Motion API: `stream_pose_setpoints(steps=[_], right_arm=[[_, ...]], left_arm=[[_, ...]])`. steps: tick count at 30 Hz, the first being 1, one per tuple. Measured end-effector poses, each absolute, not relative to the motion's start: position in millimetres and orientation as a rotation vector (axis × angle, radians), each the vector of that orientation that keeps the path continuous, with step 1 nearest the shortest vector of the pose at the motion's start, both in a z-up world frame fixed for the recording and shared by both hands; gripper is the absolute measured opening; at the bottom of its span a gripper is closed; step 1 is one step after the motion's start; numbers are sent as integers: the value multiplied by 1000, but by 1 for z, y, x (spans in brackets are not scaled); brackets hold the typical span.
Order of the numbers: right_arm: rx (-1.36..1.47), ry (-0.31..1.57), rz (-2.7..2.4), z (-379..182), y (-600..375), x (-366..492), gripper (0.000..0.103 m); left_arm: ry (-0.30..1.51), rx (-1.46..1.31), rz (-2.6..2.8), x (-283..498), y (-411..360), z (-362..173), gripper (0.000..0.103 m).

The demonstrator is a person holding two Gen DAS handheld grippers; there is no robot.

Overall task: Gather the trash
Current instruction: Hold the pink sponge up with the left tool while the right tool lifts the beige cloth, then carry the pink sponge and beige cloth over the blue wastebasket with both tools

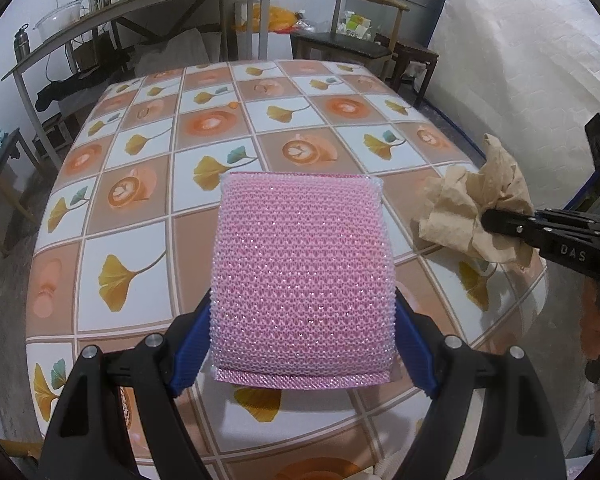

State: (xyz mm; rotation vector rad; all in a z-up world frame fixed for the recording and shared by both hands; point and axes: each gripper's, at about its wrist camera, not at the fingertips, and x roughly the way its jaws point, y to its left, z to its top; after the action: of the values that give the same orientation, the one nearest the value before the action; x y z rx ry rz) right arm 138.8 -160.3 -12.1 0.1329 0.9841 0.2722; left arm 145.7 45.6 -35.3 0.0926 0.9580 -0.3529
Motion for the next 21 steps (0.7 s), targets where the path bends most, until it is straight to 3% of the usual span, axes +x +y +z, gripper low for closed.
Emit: stream_pose_setpoints(steps=[11, 21], right_arm=[[275, 869, 201, 2, -204, 118, 5], [473, 779, -230, -10, -388, 40, 5]], left_arm=[[915, 92, -527, 160, 0, -2, 79], [933, 197, -889, 169, -179, 15, 79]])
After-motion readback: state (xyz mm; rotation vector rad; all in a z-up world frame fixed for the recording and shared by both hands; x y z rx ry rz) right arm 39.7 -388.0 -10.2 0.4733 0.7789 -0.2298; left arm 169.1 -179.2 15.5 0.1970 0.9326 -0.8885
